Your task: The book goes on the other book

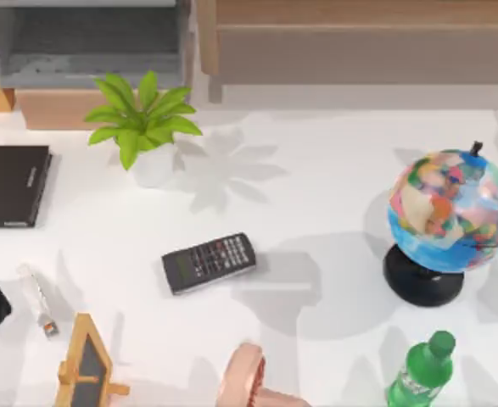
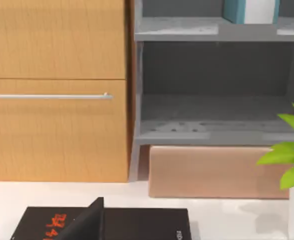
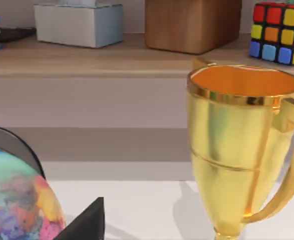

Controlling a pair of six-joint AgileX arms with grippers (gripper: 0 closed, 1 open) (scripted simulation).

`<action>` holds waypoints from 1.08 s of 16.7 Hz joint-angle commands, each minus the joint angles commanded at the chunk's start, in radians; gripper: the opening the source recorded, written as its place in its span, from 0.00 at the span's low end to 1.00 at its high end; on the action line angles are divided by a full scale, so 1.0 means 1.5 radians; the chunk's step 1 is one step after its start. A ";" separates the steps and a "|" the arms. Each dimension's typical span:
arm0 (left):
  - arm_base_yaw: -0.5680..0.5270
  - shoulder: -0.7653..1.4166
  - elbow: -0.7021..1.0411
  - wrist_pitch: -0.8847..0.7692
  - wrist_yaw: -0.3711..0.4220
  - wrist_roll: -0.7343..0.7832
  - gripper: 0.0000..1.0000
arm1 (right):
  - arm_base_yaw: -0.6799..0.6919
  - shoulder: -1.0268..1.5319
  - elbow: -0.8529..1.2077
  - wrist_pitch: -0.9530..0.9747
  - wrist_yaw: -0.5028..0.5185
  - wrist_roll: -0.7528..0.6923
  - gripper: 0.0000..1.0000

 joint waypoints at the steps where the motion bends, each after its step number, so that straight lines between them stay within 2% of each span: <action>1: 0.000 0.000 0.000 0.000 0.000 0.000 1.00 | 0.000 0.000 0.000 0.000 0.000 0.000 1.00; 5: -0.003 0.043 0.041 0.023 -0.010 -0.001 1.00 | 0.000 0.000 0.000 0.000 0.000 0.000 1.00; 9: -0.023 0.198 0.174 0.095 -0.034 -0.004 1.00 | 0.000 0.000 0.000 0.000 0.000 0.000 1.00; 12: -0.047 0.386 0.305 0.163 -0.054 -0.007 1.00 | 0.000 0.000 0.000 0.000 0.000 0.000 1.00; 18: -0.099 0.853 0.579 0.302 -0.093 -0.010 1.00 | 0.000 0.000 0.000 0.000 0.000 0.000 1.00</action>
